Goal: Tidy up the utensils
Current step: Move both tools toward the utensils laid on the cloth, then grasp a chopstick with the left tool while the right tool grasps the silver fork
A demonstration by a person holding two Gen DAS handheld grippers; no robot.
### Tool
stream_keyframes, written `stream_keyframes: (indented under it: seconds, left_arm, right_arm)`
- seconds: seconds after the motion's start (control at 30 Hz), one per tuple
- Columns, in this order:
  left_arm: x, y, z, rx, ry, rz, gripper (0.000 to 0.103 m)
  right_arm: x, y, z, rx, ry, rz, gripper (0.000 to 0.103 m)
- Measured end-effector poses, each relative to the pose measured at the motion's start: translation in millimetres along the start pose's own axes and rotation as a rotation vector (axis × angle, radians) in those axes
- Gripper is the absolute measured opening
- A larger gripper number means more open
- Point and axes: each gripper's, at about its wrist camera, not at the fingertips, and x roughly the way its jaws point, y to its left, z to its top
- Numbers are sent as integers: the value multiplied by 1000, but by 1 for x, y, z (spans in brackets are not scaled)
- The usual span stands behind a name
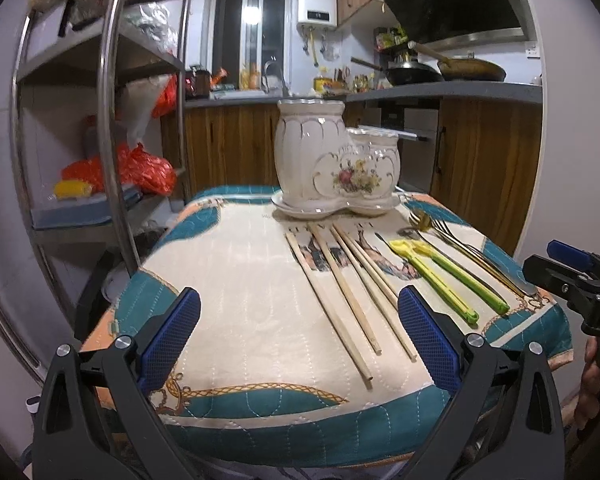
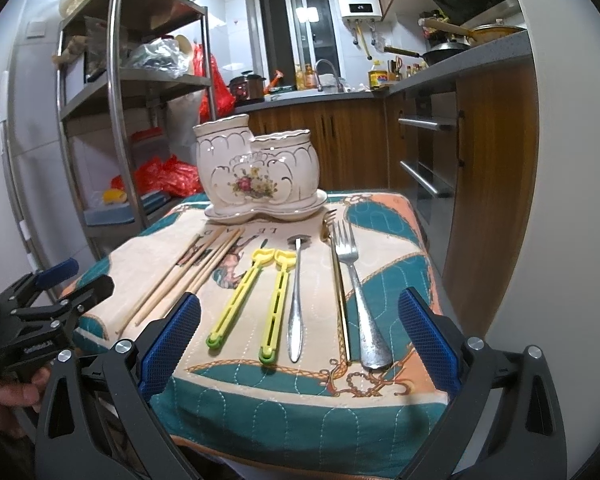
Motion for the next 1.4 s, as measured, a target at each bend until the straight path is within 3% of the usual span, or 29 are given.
stream_keyframes:
  seconds: [0.1, 0.37, 0.6, 0.77, 0.83, 0.9, 1.1, 1.17, 1.23, 1.4]
  left_arm:
    - [2, 3, 3, -1, 17, 12, 94]
    - [19, 10, 12, 4, 111, -17, 76]
    - [25, 9, 21, 17, 135, 3, 74]
    - [31, 7, 25, 32, 160, 16, 68]
    - [36, 5, 28, 36, 179, 21, 65]
    - [41, 5, 31, 37, 202, 9, 62]
    - [66, 4, 43, 29, 295, -54, 49]
    - [78, 5, 47, 27, 337, -60, 36]
    - [90, 7, 49, 24, 385, -64, 29]
    - [115, 13, 50, -2, 487, -98, 26]
  right_arm:
    - [0, -1, 0, 5, 10, 0, 98]
    - [6, -3, 8, 11, 41, -13, 98]
    - [16, -6, 14, -2, 92, -12, 97]
    - [22, -12, 20, -6, 130, -12, 95]
    - [25, -14, 23, -11, 144, -12, 89]
    - [28, -18, 27, -15, 169, -12, 77]
    - [43, -34, 42, -42, 258, -16, 66]
    - [50, -42, 47, -50, 301, -20, 60]
    - [57, -52, 53, -53, 337, -22, 55]
    - [79, -63, 63, -74, 458, 9, 45]
